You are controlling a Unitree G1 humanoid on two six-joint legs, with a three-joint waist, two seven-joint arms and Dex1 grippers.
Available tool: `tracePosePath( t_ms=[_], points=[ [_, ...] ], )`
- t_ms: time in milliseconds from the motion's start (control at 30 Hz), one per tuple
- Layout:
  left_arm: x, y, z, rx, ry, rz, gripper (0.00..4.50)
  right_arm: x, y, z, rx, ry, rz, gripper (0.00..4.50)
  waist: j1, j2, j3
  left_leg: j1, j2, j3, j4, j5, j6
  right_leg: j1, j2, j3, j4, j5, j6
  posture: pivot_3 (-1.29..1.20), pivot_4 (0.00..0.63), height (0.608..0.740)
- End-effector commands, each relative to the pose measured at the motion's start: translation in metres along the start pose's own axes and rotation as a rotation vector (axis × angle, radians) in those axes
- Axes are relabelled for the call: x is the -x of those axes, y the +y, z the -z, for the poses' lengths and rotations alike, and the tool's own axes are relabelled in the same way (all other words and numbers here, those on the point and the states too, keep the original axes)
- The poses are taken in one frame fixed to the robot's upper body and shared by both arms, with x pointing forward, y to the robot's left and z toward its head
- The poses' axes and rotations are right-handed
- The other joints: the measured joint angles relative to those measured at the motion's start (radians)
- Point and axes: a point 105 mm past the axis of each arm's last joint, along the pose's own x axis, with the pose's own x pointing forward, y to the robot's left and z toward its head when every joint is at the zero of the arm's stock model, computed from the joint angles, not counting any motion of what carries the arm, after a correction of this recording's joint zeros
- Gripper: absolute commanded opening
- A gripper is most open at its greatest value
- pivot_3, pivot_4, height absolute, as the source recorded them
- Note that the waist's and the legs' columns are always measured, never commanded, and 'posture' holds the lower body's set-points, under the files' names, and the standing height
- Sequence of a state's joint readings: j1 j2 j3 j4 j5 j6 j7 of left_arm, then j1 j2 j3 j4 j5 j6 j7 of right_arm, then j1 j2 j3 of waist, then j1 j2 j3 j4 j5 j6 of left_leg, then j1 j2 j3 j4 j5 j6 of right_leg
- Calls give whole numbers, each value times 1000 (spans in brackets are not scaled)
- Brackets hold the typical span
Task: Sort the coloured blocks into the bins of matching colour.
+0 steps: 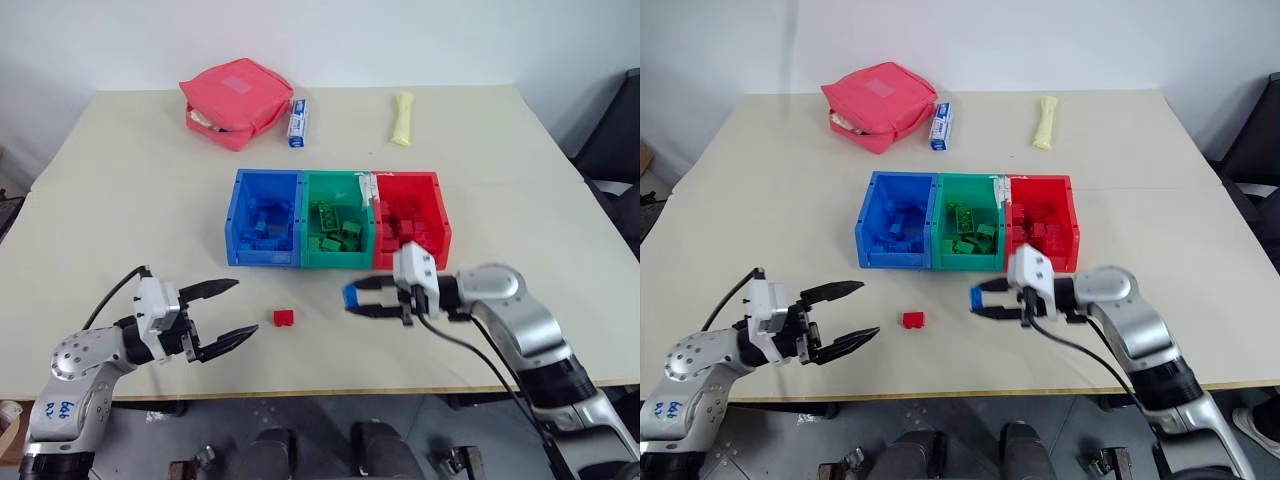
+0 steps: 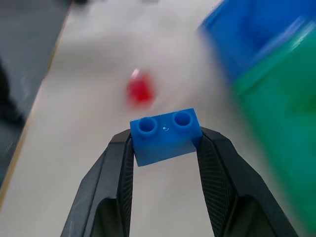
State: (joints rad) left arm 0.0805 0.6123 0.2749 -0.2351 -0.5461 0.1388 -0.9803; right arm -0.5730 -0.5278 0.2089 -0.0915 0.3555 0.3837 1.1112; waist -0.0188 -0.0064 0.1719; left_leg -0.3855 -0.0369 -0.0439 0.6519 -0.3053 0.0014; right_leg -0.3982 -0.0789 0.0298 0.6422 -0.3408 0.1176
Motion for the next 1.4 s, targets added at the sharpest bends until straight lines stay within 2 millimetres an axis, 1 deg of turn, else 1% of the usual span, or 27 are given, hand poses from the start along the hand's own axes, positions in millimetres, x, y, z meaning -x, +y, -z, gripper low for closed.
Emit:
tracePosePath(
  t_ms=[33, 167, 233, 333, 400, 433, 500, 567, 633, 733, 867, 900, 967, 1000, 1067, 1133, 1200, 1267, 1300, 1333, 1367, 1400],
  points=[
    [16, 5, -4, 6, -37, -130, 4500, -22, -23, -35, 25, -39, 63, 1457, -11, 0, 0, 0, 0, 0, 0, 0, 0, -1, 0, 0, 0, 0, 0, 0, 150, 740],
    [31, 10, -2, 25, -47, -241, 4500, -52, -47, -57, 39, -34, 127, 1457, -8, -1, 0, -2, 0, 0, -1, 0, -1, -5, 0, 0, 3, 0, -1, 0, 150, 740],
    [36, 14, -1, 28, -51, -282, 4500, -68, -56, -64, 55, -28, 153, 1457, -9, -1, 0, -3, -1, 1, -1, 0, -1, -7, -1, 0, 4, 0, -1, 0, 150, 740],
    [36, 16, 0, 23, -52, -293, 4500, -83, -68, -63, 50, -4, 185, 1457, -9, -1, 0, -5, -2, 1, 0, 0, -1, -9, -1, 0, 6, 0, -1, 0, 150, 740],
    [33, 16, 0, 21, -57, -289, 4500, -90, -75, -60, 46, 8, 207, 2194, -10, -1, 0, -5, -2, 1, 0, 0, -1, -10, -1, 0, 7, 0, -1, 0, 150, 740],
    [32, 16, 0, 21, -59, -286, 4500, -92, -77, -61, 44, 6, 214, 2375, -11, -1, 0, -5, -2, 1, 0, 0, -1, -10, -1, 0, 9, 0, -1, 0, 150, 740],
    [31, 17, 0, 20, -62, -283, 4500, -95, -79, -63, 47, -8, 218, 3047, -13, -1, 0, -5, -2, 2, 0, 0, -1, -11, -1, 0, 12, 0, -1, 0, 150, 740],
    [30, 16, 0, 19, -63, -279, 4500, -95, -79, -64, 51, -20, 218, 3730, -15, -1, 0, -5, -2, 2, 0, 0, -1, -12, -1, 0, 13, 0, -1, 0, 150, 740],
    [29, 17, 0, 18, -63, -274, 4500, -91, -77, -65, 58, -30, 213, 4424, -15, -1, 0, -5, -2, 2, 0, 0, -1, -12, 0, 0, 13, 0, -1, 0, 150, 740],
    [28, 18, 0, 15, -60, -267, 4500, -72, -73, -66, 95, -73, 202, 4469, -15, -1, 0, -5, -2, 2, 0, 0, -1, -12, -1, 0, 13, 0, -1, 0, 150, 740],
    [29, 22, 0, 12, -48, -249, 4500, -38, -57, -65, 134, -156, 156, 4469, -9, -1, 0, -6, -2, 1, 0, 0, -1, -11, -1, -1, 12, 0, -1, 0, 150, 740],
    [29, 22, 0, 13, -37, -233, 4500, -26, -52, -61, 143, -167, 141, 4469, -8, -1, 0, -6, -2, 2, 0, 0, -1, -11, -1, 0, 12, 0, -1, 0, 150, 740],
    [30, 20, 6, 76, 29, -141, 4500, 8, -36, -48, 180, -177, 117, 4469, -5, -1, -1, -6, -2, 1, 1, 0, -1, -11, -1, -1, 11, 0, -1, 0, 150, 740],
    [31, 20, 6, 86, 50, -110, 4500, 21, -28, -45, 194, -185, 99, 4469, -3, -1, -1, -6, -2, 1, 0, 0, -1, -10, -1, -1, 10, 0, -1, 0, 150, 740],
    [34, 24, 9, 58, 98, -79, 4500, 41, -16, -33, 193, -170, 84, 4469, -6, 0, 0, -5, -2, 1, -1, 0, 0, -8, -1, -1, 4, 0, -1, 0, 150, 740],
    [40, 35, 13, 15, 145, -86, 4500, 61, -2, -18, 156, -158, 63, 4469, -10, 0, 0, -5, -2, 2, -1, 0, 0, -8, -1, 0, 3, 0, -1, 0, 150, 740],
    [47, 48, 14, -31, 174, -118, 4500, 79, 10, 1, 145, -85, 54, 4469, -11, 0, 0, -4, 0, 3, -2, 0, 0, -8, 0, 0, 2, 0, -1, 0, 150, 740],
    [54, 61, 13, -63, 196, -144, 4500, 96, 17, 17, 189, -9, 68, 4469, -10, 0, 0, -3, 1, 4, -3, 1, -1, -8, 1, 0, 3, 0, -2, 0, 150, 740],
    [57, 65, 12, -74, 205, -147, 4500, 104, 20, 21, 157, -8, 82, 4469, -9, 0, 0, -4, 0, 4, -3, 1, -1, -8, 0, 0, 3, 0, -2, 0, 150, 740],
    [57, 65, 12, -86, 215, -127, 4500, 112, 18, 20, 132, -29, 132, 4469, -10, 0, 0, -3, 0, 4, -3, 1, -1, -8, 1, 0, 3, 0, -2, 0, 150, 740],
    [55, 64, 12, -94, 223, -98, 4500, 119, 20, 22, 70, -29, 147, 4469, -10, 0, 0, -4, 0, 4, -2, 1, -1, -8, 1, 0, 3, 0, -2, 0, 150, 740],
    [52, 62, 11, -102, 224, -70, 4500, 123, 23, 22, 61, -26, 148, 4469, -8, 0, 0, -4, 0, 4, -2, 1, -1, -8, 0, 1, 3, 0, -2, 0, 150, 740]
  ],
)
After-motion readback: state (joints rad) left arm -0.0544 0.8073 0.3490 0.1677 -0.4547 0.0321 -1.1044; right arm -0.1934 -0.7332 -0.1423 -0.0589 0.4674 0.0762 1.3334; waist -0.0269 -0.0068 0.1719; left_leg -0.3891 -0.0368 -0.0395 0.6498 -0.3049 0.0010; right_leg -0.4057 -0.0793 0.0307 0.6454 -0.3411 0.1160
